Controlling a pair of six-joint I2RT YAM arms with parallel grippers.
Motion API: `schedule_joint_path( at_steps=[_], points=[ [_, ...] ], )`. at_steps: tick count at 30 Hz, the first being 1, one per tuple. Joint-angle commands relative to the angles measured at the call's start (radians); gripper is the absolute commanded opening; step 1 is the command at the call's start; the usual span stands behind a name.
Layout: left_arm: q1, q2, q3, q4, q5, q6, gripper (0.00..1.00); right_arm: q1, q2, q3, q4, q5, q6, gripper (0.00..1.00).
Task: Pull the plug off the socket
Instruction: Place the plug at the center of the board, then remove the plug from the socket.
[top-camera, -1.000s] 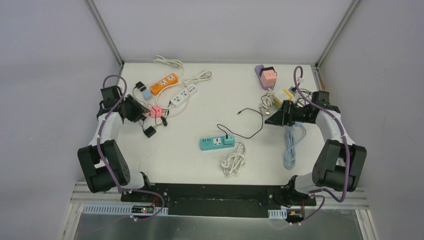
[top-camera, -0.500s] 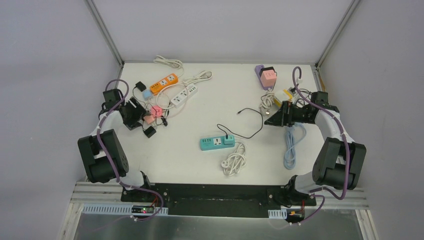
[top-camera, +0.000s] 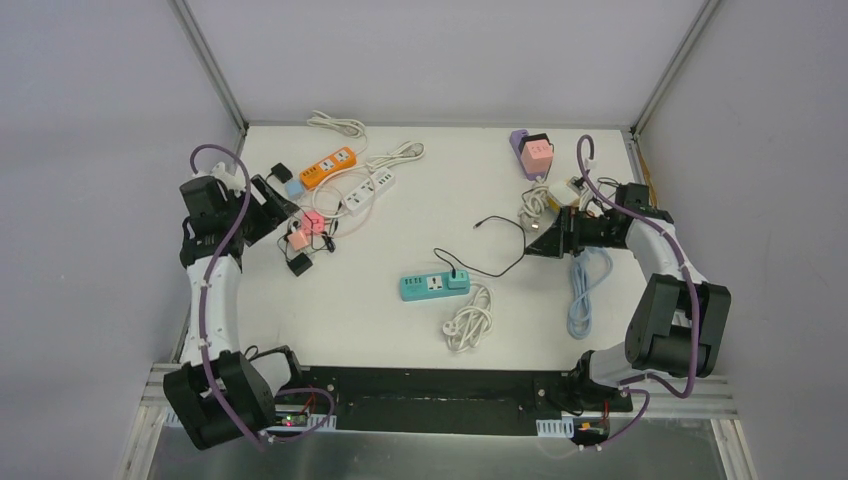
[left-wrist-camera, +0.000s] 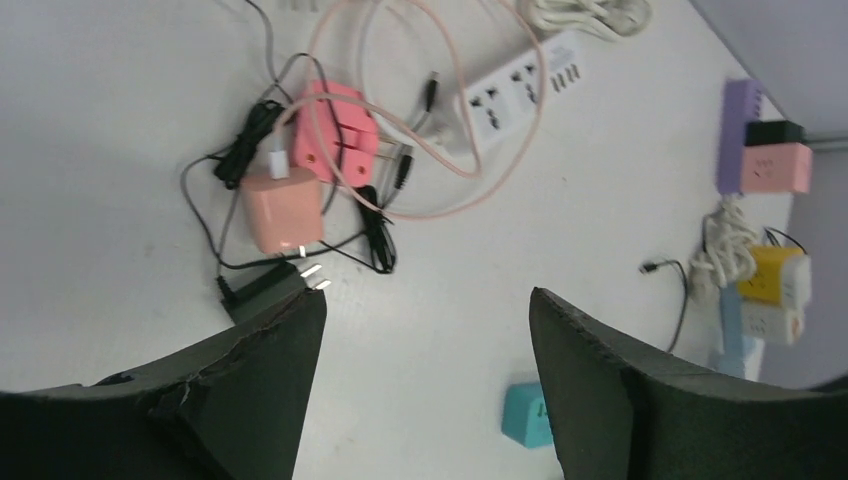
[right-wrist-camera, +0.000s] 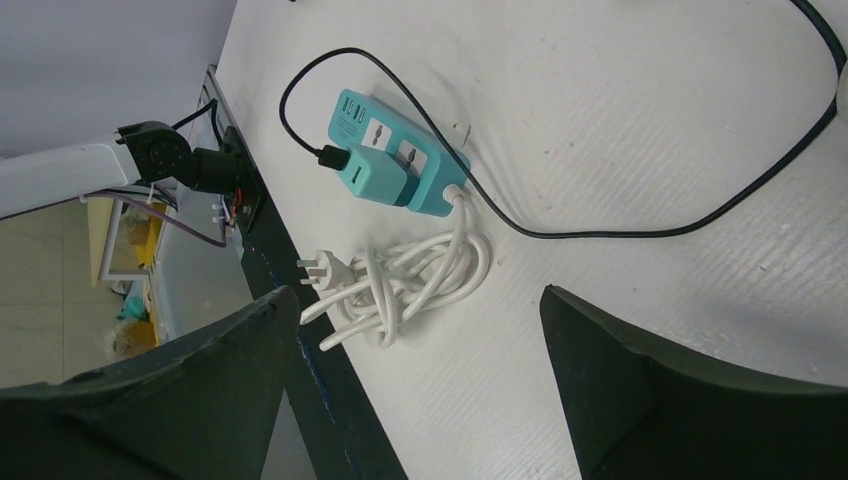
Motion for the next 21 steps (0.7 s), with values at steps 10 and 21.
schedule_joint_path(
  at_steps=[10,21],
  points=[
    [-0.328,-0.396,-0.235,0.237,0.14,-0.09,0.78,0.069,-0.03,-0.013,-0.032,-0.076,-0.132,0.94],
    [-0.688,-0.433,-0.427,0.564,-0.003,-0.135,0.77,0.099,-0.028,-0.017,-0.067,-0.066,-0.188,0.94]
  ],
)
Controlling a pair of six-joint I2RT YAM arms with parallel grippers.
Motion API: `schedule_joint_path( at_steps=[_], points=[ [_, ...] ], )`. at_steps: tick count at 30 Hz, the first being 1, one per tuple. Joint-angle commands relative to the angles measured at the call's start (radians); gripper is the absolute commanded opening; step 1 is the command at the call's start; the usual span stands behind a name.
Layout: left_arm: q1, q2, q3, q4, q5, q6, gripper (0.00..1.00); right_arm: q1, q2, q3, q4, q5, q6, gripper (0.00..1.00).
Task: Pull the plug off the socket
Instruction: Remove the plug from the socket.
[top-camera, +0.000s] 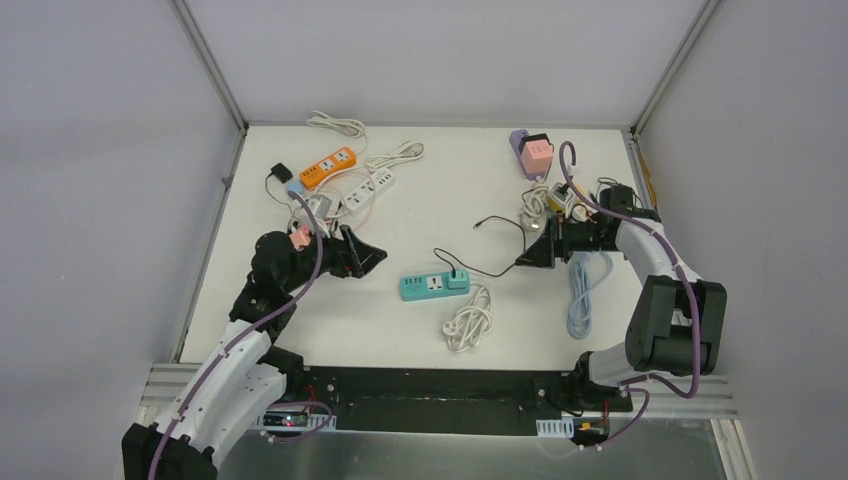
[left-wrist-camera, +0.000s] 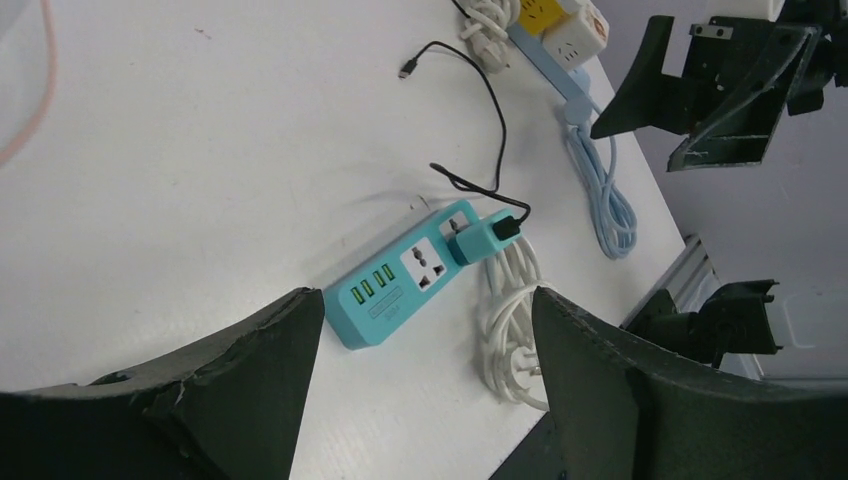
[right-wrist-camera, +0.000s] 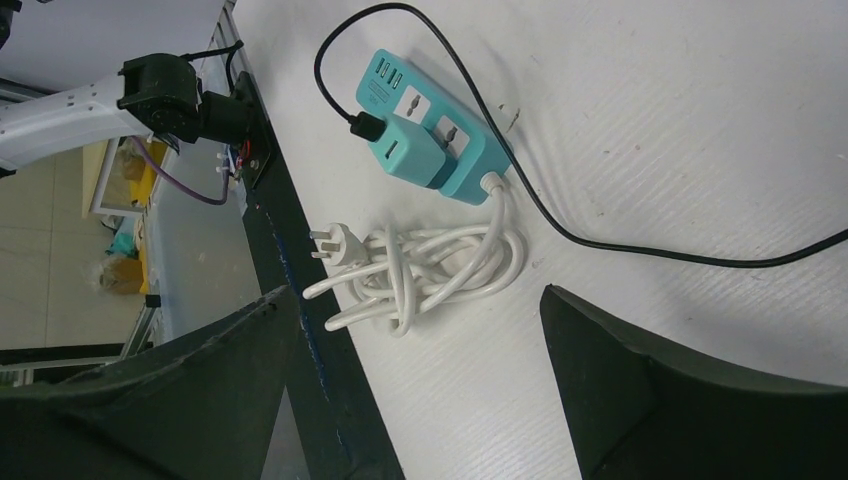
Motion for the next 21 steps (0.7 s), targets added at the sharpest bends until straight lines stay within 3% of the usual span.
schedule_joint_path(
  at_steps=[1,6,10,15,19,21],
  points=[
    [-0.103,0.034,-0.004,0.162,-0.101,0.005,0.77,0.019,-0.029,0.0,-0.022,-0.035,-0.079,0.94],
    [-0.203,0.128,0.002,0.137,-0.19,0.094,0.77,0.058,-0.032,0.019,-0.074,-0.011,-0.172,0.94],
    [-0.367,0.197,0.05,0.032,-0.329,0.324,0.77,0.091,-0.026,0.059,-0.143,0.04,-0.264,0.94],
    [-0.503,0.267,0.028,0.072,-0.397,0.588,0.79,0.188,-0.022,0.103,-0.18,0.118,-0.426,0.95],
    [-0.508,0.319,-0.003,0.14,-0.431,0.612,0.82,0.26,-0.011,0.138,-0.22,0.13,-0.645,1.0],
    [-0.508,0.32,-0.032,0.219,-0.443,0.604,0.84,0.297,0.017,0.178,-0.227,0.151,-0.66,1.0]
  ],
)
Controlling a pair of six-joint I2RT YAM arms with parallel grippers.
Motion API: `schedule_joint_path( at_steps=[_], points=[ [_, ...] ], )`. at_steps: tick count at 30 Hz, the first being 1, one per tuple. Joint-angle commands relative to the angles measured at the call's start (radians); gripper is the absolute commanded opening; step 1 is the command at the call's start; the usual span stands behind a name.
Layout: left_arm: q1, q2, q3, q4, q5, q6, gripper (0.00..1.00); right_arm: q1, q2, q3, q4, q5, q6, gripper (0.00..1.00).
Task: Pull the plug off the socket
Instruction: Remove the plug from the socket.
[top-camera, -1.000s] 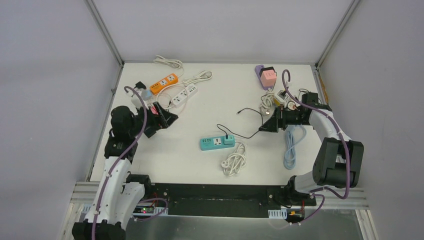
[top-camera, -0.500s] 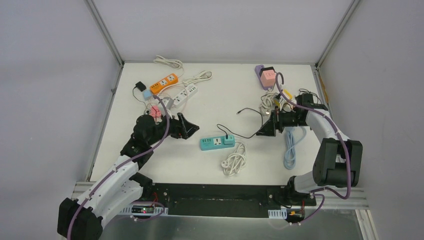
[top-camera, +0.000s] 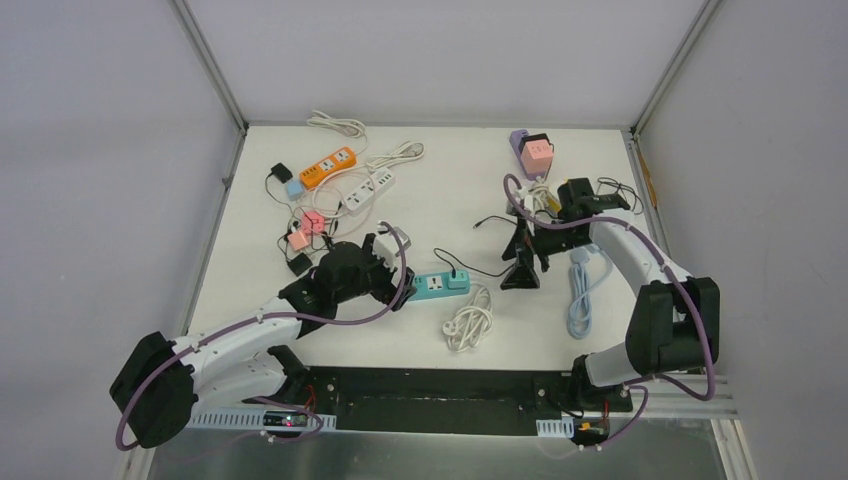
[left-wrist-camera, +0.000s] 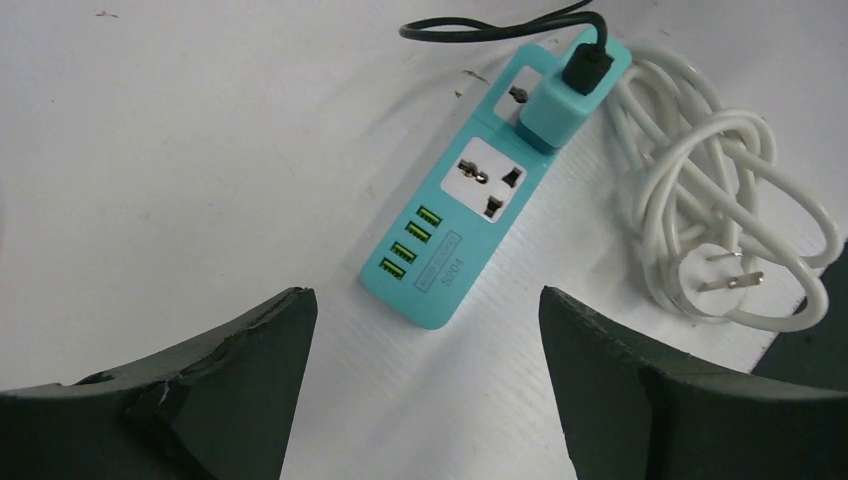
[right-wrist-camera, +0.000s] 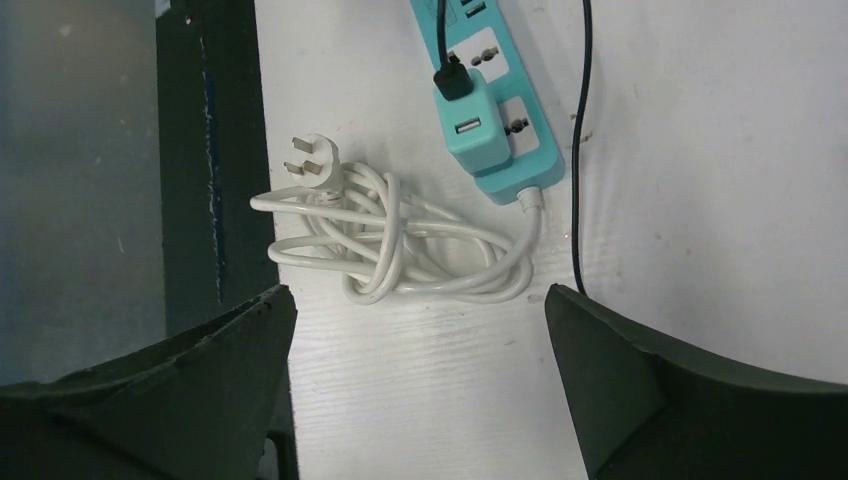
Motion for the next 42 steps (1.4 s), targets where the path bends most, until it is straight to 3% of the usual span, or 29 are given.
schedule_joint_path(
  at_steps=[1,5,9,20,33,42],
  points=[
    [-0.002,-0.002,-0.05,0.189,-0.086,0.073,0.85,0.069,0.032,0.103,-0.037,0.038,-0.202,1.0],
    [-0.002,-0.052,-0.135,0.323,-0.142,0.006,0.99,0.136,0.057,0.121,0.016,0.087,-0.203,1.0],
    [-0.002,-0.118,-0.247,0.441,-0.189,-0.072,0.99,0.215,0.081,0.111,0.128,0.125,-0.134,1.0],
    [-0.002,-0.223,-0.308,0.377,-0.095,-0.017,0.98,0.36,0.117,0.085,0.349,0.266,0.038,0.9],
    [-0.002,-0.172,-0.302,0.379,-0.048,0.011,0.98,0.475,0.116,-0.033,0.483,0.308,0.072,0.79],
    [-0.002,-0.032,-0.257,0.397,0.012,0.107,0.98,0.491,0.13,-0.058,0.513,0.352,0.051,0.56]
  ],
)
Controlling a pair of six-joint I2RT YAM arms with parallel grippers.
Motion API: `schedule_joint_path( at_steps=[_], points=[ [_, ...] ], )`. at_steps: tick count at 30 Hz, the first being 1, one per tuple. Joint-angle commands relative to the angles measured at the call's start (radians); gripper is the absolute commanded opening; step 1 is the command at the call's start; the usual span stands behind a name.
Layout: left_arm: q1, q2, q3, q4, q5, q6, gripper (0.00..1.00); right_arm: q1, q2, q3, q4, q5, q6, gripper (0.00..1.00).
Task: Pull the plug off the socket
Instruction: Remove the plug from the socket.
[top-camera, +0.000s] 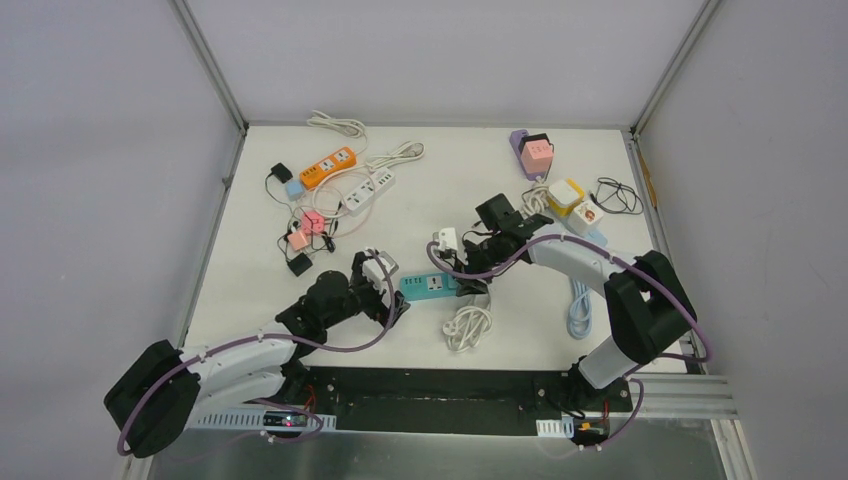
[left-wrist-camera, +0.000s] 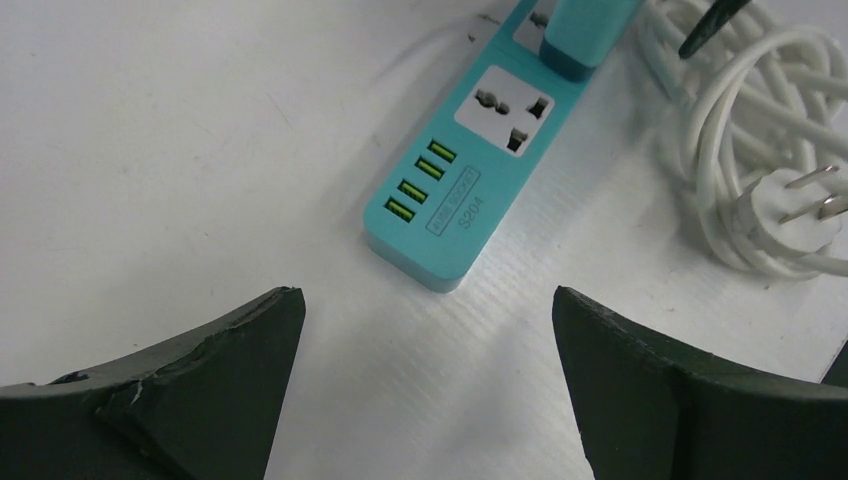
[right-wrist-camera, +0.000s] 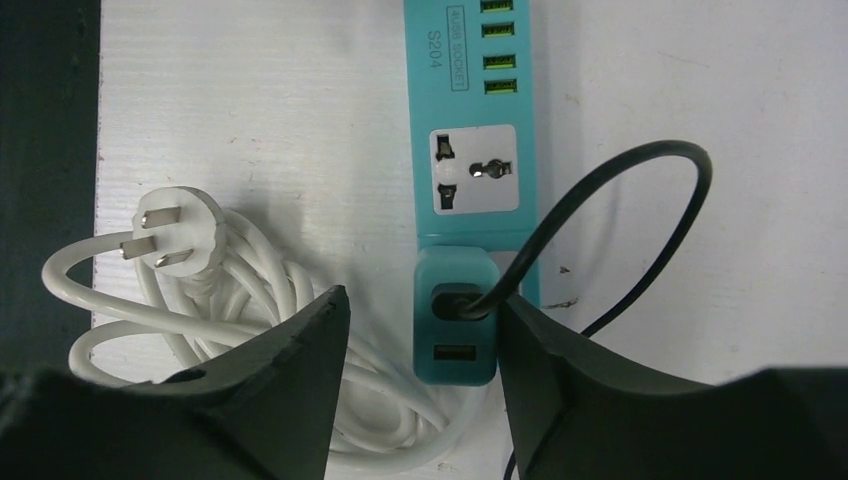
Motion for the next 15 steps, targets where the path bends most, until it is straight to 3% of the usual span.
schedule_joint_path(
  at_steps=[1,15],
  points=[
    [-0.002,0.09,0.051,0.068,0.064,0.082,0.98,0.013,0.006,-0.018,0.051,0.021,-0.013,0.54],
    [-0.002,0.387,0.187,0.125,0.182,0.195,0.99,0.012,0.001,-0.049,0.065,0.02,-0.018,0.2]
  ],
)
